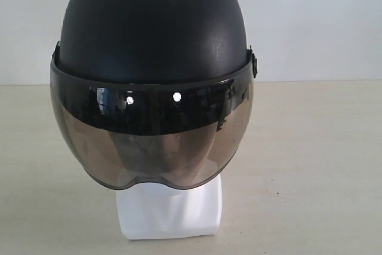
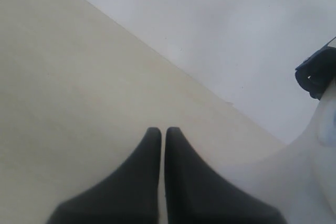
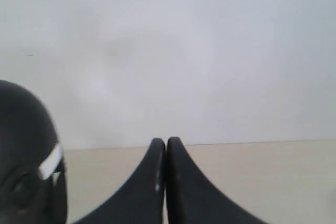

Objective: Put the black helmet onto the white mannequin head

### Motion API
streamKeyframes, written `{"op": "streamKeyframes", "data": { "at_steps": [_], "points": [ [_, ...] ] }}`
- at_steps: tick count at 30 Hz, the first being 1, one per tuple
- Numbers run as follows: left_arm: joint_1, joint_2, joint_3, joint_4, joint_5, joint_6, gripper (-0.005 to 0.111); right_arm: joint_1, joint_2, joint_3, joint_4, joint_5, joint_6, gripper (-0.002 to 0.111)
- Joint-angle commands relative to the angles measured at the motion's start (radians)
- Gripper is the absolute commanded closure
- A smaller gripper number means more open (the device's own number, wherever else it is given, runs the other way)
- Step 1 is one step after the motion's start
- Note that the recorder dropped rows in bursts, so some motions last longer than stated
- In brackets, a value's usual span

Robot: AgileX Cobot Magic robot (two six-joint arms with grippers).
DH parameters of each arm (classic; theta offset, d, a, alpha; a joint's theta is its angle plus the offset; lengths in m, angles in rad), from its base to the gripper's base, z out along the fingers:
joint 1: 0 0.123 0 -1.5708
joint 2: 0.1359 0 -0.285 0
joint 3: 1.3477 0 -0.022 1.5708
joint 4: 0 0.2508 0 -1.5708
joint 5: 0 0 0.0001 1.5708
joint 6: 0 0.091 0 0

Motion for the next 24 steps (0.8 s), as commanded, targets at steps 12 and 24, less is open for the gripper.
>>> {"op": "streamKeyframes", "data": {
  "at_steps": [12, 24],
  "points": [
    [0.003, -0.004, 0.003, -0.004, -0.002, -0.009, 0.102, -0.001, -0.404, 0.685, -0.390, -0.493, 0.401, 0.107],
    [0.003, -0.004, 0.003, -0.004, -0.002, -0.009, 0.102, -0.001, -0.461, 0.685, -0.215, -0.341, -0.030, 0.107]
  ]
}}
